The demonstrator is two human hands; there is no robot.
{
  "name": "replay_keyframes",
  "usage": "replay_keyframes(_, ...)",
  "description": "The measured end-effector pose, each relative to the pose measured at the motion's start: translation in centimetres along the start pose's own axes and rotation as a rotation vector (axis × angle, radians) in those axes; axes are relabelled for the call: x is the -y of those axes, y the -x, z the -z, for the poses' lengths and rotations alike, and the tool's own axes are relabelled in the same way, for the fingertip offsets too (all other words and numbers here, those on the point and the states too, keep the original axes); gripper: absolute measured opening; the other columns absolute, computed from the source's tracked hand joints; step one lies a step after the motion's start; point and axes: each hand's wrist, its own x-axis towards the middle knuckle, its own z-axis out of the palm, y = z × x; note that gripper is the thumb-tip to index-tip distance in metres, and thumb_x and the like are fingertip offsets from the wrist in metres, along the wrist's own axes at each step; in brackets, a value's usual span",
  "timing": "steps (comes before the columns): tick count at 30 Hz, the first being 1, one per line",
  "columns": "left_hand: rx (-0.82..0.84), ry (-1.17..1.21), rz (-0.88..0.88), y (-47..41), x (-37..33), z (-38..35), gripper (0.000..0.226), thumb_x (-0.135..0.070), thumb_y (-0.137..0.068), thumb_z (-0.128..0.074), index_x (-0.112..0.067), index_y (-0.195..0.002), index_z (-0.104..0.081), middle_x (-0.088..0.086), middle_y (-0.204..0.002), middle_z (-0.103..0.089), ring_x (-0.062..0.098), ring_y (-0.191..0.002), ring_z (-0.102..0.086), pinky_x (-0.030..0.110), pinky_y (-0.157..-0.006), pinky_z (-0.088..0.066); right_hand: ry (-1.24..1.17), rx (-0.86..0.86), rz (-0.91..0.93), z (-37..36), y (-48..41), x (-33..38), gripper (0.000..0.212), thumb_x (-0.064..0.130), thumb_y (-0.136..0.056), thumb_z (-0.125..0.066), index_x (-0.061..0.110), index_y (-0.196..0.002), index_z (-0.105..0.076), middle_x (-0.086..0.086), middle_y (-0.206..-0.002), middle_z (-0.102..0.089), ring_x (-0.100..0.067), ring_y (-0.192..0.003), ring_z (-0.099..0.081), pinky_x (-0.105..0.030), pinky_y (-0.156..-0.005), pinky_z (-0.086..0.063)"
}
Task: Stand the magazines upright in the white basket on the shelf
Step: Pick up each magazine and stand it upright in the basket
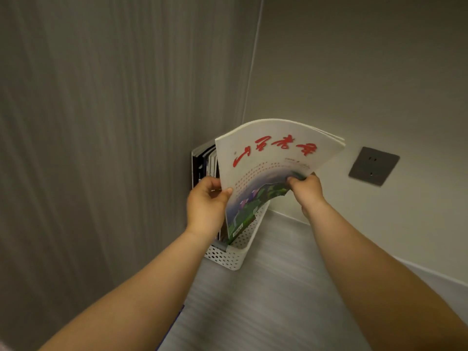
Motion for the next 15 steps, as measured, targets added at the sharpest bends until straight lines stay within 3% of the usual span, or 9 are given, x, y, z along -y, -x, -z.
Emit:
replay_keyframes(5, -0.023, -0.048, 0.047, -0.4, 2.4, 0.0, 0.032, 0.001, -0.080, -0.059, -0.022, -0.062, -0.048, -0.013, -0.068, -0.056, -0.005, -0.066, -0.051, -0.002, -0.046, -0.041, 0.034, 0.082, -0.024, -1.8, -2.3, -0.6, 0.042, -0.003, -0.082, -0.050, 0.004, -0.123, -0.048, -0.018, -0.125, -0.056, -0.034, -0.114, -0.052, -0.044, -0.099, -0.045)
replay_keyframes(10, -0.014, -0.122, 0.085, 0.1, 5.4, 0.2, 0.033, 0.002, -0.079, -0.059, -0.023, -0.061, -0.048, -0.010, -0.066, -0.056, -0.001, -0.066, -0.052, -0.002, -0.048, -0.041, 0.084, 0.172, -0.014, -4.1, -3.9, -2.5, 0.036, -0.004, -0.080, -0.049, 0.006, -0.114, -0.055, -0.018, -0.115, -0.061, -0.029, -0.102, -0.056, -0.034, -0.082, -0.047)
replay_keyframes(15, -0.045, -0.129, 0.175, -0.8, 7.2, 0.1, 0.032, 0.002, -0.079, -0.060, -0.023, -0.061, -0.049, -0.014, -0.068, -0.055, -0.006, -0.067, -0.050, -0.003, -0.047, -0.041, 0.075, 0.231, -0.062, -6.0, -5.3, -4.6, 0.036, -0.003, -0.081, -0.045, 0.003, -0.115, -0.054, -0.021, -0.114, -0.060, -0.028, -0.097, -0.055, -0.034, -0.080, -0.046)
